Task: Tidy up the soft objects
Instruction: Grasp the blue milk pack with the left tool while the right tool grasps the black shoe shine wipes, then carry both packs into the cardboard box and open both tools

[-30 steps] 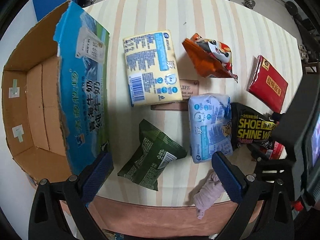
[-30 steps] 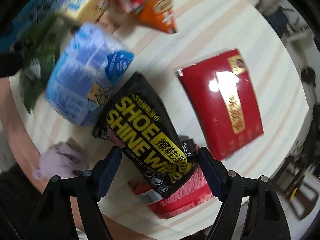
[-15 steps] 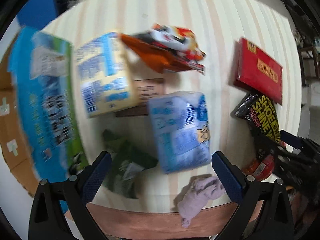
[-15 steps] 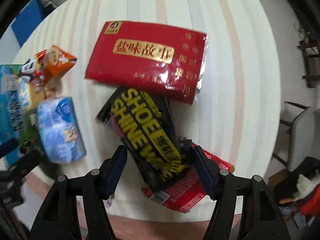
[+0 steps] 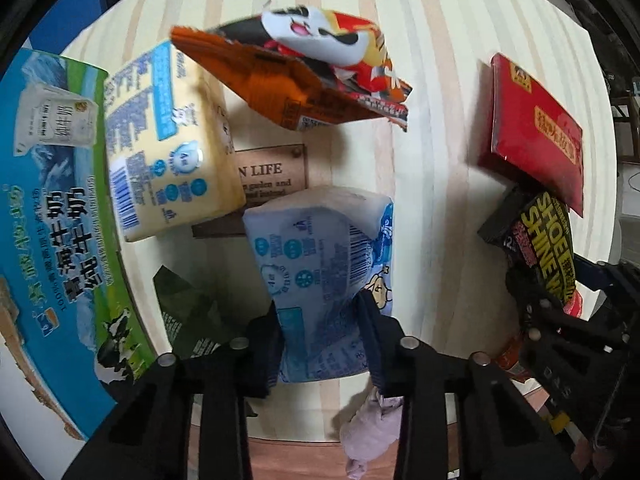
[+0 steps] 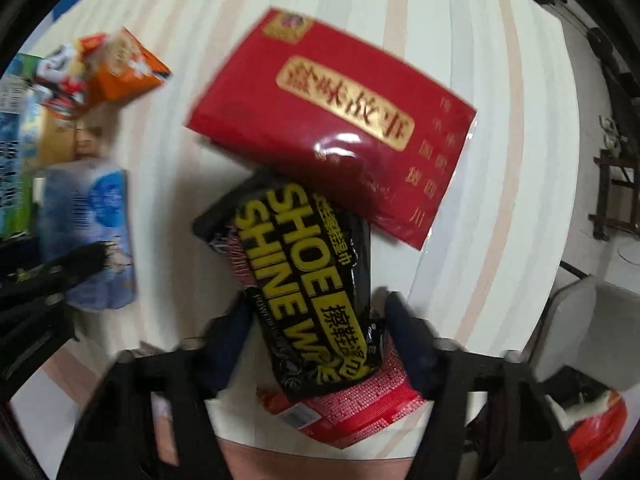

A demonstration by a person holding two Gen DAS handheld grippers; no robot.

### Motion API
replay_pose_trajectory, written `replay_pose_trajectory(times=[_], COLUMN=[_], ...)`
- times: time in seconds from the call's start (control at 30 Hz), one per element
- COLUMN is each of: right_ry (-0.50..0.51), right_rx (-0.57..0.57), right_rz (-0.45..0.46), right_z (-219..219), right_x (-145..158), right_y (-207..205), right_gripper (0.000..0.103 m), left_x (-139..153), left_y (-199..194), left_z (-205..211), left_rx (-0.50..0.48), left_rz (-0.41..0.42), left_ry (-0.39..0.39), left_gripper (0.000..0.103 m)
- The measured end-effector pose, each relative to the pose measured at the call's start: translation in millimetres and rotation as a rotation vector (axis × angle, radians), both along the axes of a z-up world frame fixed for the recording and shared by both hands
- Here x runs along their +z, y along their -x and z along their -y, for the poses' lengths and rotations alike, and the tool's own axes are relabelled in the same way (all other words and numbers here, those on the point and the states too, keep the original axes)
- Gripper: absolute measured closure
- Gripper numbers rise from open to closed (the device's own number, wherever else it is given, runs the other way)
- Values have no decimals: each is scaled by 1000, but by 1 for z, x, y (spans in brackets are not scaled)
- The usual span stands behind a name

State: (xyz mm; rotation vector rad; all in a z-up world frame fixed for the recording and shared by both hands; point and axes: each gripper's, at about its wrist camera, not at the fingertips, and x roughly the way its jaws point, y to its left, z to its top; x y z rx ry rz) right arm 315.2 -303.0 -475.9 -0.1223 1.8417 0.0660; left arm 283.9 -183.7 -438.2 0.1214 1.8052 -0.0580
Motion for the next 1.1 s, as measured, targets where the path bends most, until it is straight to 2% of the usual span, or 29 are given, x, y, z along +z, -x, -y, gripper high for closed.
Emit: replay_pose_trajectory(times=[0.1,0.23,0.4,0.5,0.6,0.63,0.67,0.7,0.73,0.77,0.83,0.93,1.0,1.1], right_ry=[-20,-64,-185,-249,-307,-323,-335,-356,-367,-383,-409,-461,-484,-496], right_rx=[-70,-163,-284,-306,-318,-318,-315,-305,-297,-287,-272,-253,-241,-242], right_rz=[15,38,114,150,193,207,215,234,244,261,286,294,288,268], right_z=[4,19,39,42,36,29,22,12,6,0,-31,-87,-129,-190], right_x=[-5,-2,38,61,102,112,125,137,165,185,204,226,236,224], right_y=[9,26,53,66,78,84,63,68,54,59,55,39,32,13], right_gripper=[55,58,59,59,59,59,59,59,59,59,59,59,59,59], left_x=[16,44,98,144,181,198,207,214,223,234,247,255,251,237], left_y=[6,15,32,48,46,42,43,41,44,40,34,18,4,-16], left_z=[-5,-13,-39,-52,-70,-76,-83,-91,-103,-114,-133,-170,-205,-253], left_rx=[-11,-3,22,38,49,50,51,51,51,54,60,76,96,128], left_rz=[39,87,169,224,272,285,296,308,322,333,349,356,354,341], left_ry=[-15,2,65,123,161,173,179,182,183,180,166,145,121,92], left_gripper=[77,78,78,78,78,78,78,78,78,78,78,78,78,78])
